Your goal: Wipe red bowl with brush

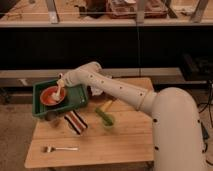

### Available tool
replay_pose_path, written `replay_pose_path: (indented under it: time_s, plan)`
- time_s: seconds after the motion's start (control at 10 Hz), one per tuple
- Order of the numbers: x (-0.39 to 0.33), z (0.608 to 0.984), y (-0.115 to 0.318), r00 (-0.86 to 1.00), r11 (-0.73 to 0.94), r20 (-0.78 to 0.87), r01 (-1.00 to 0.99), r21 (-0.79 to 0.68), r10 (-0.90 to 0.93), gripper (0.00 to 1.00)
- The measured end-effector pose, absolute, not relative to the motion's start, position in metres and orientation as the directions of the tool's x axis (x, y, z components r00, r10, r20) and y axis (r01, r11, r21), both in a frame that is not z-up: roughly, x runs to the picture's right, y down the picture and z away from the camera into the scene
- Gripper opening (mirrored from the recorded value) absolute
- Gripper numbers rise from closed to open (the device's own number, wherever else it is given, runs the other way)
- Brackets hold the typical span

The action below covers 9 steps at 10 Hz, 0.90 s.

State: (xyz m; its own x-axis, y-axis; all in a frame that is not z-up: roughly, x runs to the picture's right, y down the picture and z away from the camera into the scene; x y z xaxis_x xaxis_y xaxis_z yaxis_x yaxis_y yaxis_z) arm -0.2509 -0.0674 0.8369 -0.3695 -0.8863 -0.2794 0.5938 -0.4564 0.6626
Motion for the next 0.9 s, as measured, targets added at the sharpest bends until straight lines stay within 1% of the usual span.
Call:
replay_pose_path:
  time_s: [0.3, 0.6, 0.9]
  plan:
    - [-0.258, 0.845, -0.088, -0.367, -0.464, -0.290, 0.607, 0.645, -0.884, 0.00]
    - [-0.280, 0.848, -0.093, -0.355, -0.450, -0.284, 0.612, 0.650, -0.891, 0.00]
    - [-0.303, 0.836, -0.088, -0.337, -0.440, -0.288, 0.589, 0.678, -0.896, 0.00]
